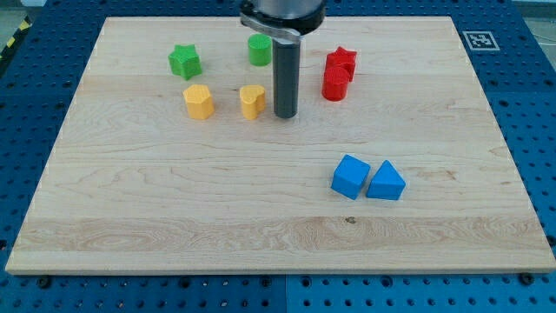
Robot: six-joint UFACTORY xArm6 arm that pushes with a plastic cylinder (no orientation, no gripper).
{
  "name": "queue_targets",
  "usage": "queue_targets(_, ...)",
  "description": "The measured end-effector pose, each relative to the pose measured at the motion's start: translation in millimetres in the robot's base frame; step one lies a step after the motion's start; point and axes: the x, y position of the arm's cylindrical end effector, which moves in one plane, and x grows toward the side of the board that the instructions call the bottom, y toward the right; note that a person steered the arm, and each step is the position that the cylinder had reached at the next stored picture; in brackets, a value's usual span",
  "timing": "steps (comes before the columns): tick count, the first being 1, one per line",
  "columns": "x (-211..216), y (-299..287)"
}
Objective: Slide the yellow heart into the yellow hexagon
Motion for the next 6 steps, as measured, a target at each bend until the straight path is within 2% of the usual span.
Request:
queue_targets(2,-26,-3)
queue_targets(3,-26,-27)
queue_targets(5,-26,-29)
queue_targets(6,-47,-29)
